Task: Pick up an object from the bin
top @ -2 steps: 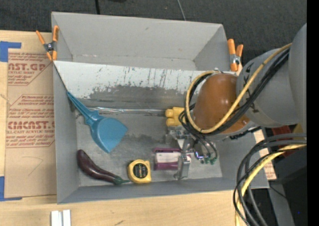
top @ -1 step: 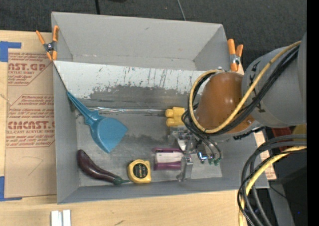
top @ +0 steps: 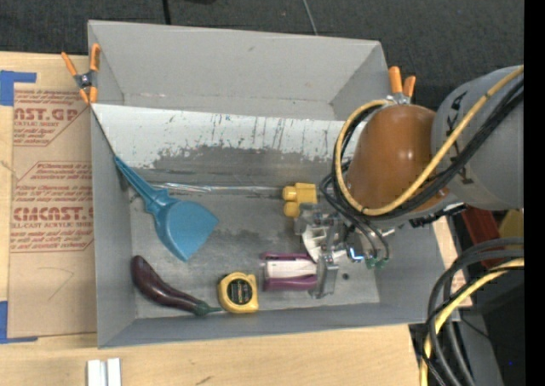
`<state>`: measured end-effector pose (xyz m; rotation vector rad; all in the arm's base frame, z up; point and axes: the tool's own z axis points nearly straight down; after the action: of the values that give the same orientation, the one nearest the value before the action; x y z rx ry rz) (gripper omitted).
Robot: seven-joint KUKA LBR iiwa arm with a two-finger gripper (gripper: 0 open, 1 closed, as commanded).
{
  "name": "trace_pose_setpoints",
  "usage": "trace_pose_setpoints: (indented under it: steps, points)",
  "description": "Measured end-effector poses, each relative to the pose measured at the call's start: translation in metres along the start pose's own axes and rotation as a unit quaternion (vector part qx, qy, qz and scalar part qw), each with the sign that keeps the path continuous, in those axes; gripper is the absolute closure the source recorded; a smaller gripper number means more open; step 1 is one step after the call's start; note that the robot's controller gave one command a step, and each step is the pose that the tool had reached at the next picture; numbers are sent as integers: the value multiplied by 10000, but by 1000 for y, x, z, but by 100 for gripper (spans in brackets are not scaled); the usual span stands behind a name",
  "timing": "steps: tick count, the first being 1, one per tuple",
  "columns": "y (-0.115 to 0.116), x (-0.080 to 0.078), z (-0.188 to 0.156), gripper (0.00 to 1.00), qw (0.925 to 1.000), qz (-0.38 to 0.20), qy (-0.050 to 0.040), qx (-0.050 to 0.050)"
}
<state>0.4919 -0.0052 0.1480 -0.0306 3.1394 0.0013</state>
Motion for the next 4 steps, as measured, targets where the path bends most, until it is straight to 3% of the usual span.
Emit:
trace_pose_setpoints:
  steps: [1,2,4]
  points:
    - [-7,4,78,0,9981,611,29,-5]
    - [-3,9,77,100,9995,-304,-54,-1]
    - [-3,9,76,100,9995,-303,-51,-1]
